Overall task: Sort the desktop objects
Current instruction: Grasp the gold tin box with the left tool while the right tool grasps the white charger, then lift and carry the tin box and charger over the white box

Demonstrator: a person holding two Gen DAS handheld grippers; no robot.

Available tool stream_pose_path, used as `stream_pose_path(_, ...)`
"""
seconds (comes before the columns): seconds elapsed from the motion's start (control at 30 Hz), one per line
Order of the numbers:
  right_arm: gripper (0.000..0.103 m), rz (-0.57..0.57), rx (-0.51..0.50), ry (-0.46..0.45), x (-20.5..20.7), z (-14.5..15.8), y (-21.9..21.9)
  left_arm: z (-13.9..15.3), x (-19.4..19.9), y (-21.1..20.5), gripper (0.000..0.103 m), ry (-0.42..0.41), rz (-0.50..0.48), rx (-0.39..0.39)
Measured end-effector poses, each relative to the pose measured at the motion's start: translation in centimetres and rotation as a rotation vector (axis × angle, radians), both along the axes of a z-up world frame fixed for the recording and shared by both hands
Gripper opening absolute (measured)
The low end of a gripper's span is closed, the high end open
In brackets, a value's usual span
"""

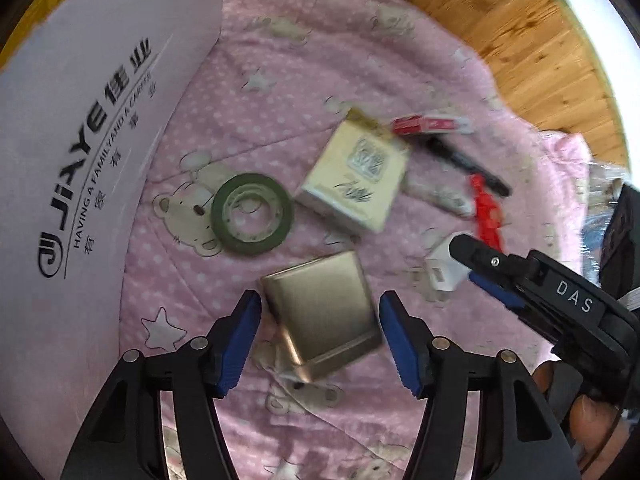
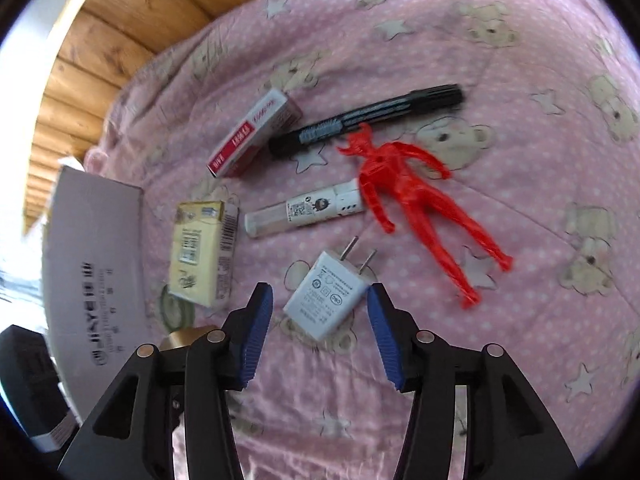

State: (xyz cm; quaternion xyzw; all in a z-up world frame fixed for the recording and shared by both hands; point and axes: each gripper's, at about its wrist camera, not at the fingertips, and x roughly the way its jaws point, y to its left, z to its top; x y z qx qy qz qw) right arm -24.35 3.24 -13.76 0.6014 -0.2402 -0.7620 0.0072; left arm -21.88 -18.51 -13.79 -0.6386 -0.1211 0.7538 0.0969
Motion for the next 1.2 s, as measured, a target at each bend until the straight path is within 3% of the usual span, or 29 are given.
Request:
stream_pose_path(0.13,0.039,0.018,0.018,0.004,0.3,-0.4,0.0,-0.4,-0.2,0.2,0.059,-0.004,0.002,-0.038)
stream_pose_path(0.3,0.035,0.02,-0.017,0.007,2.0,0.6,1.6,-0.1,0.5,-0.8,0.057,-0.007,-0.001,-0.023)
stream_pose_path(0.6,0.035,0.063,-0.009,-0.026,4.8,0.0,2.1,0.6,2.4,-1.8,0.056,-0.012,-0.006,-0.011)
stream_pose_path(0.73,0.036,0.041,-0.001,-0.022,5.1,-0.2,2.2,0.2,2.7,-1.3,0.056,-0.01,-0.021,-0.045)
stream_pose_path(0.93,0.041,0.098,0.078,-0.019,4.7,-0.7,0.9,-1.2,2.5,-0.5,0.057,-0.037,-0.058,-0.074)
stream_pose_path(1.2,0.034,0.108,0.075,0.005,5.5,0.3,1.4,-0.5,3.1,-0.9,0.055,-0.016,-0.056,-0.064)
